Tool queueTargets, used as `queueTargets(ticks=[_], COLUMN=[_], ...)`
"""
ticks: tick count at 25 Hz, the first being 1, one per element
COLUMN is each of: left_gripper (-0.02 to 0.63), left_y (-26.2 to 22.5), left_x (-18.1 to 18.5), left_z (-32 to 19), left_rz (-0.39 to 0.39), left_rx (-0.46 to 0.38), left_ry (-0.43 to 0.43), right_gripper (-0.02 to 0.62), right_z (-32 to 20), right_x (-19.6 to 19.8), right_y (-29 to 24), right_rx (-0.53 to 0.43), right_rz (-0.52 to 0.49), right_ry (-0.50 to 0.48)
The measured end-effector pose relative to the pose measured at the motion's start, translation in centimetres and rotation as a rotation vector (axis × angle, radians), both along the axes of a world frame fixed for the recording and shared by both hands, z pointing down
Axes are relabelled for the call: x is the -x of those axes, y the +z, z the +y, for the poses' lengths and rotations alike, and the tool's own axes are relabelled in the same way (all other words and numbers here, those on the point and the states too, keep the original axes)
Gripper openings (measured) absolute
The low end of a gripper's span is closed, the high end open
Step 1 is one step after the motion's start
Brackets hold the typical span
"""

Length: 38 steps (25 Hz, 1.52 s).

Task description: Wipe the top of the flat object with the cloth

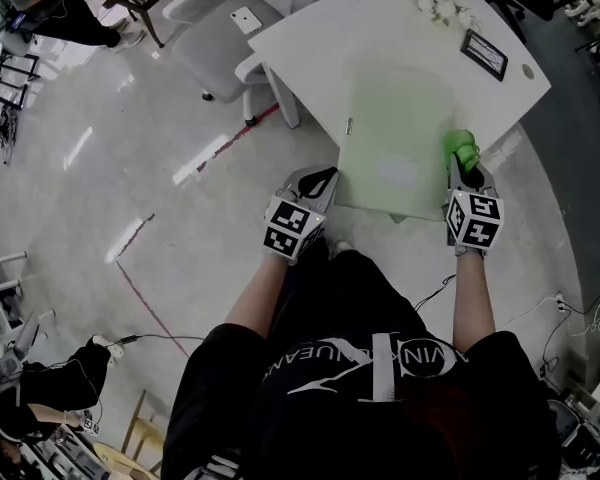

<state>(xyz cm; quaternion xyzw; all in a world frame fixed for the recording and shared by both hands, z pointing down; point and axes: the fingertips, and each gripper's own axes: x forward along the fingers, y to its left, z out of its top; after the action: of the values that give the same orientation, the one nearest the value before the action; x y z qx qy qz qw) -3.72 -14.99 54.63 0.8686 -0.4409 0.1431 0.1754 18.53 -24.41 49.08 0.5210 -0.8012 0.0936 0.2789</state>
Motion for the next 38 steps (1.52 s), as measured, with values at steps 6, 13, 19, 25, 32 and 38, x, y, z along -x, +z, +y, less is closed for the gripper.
queueTargets(ticks=[6, 13, 19, 25, 32, 38], left_gripper=[0.011, 0.011, 0.011, 0.011, 0.011, 0.011], left_y=[-0.3, -0.1, 0.3, 0.1, 0.4, 0.7], left_x=[0.1, 0.1, 0.0, -0.3, -0.2, 0.1], left_z=[1.2, 2.3, 2.7, 3.2, 3.7, 4.3], left_rz=[0.009, 0.018, 0.026, 0.038, 0.063, 0.071], left_rx=[-0.009, 0.005, 0.018, 0.022, 0.030, 0.035], left_ry=[-0.046, -0.102, -0.103, -0.052, -0.017, -0.011], right_gripper=[0.037, 0.037, 0.037, 0.037, 0.037, 0.037], right_z=[2.6, 5.2, 6.8, 8.6, 10.0, 10.6], right_x=[-0.6, 0.4, 3.1, 5.8, 11.5, 14.7], right_y=[0.2, 1.5, 1.9, 2.2, 2.6, 2.9], right_rx=[0.001, 0.035, 0.050, 0.081, 0.103, 0.119], right_rz=[0.016, -0.023, -0.036, -0.042, -0.068, -0.086], right_ry=[-0.002, -0.020, -0.062, -0.078, -0.158, -0.211])
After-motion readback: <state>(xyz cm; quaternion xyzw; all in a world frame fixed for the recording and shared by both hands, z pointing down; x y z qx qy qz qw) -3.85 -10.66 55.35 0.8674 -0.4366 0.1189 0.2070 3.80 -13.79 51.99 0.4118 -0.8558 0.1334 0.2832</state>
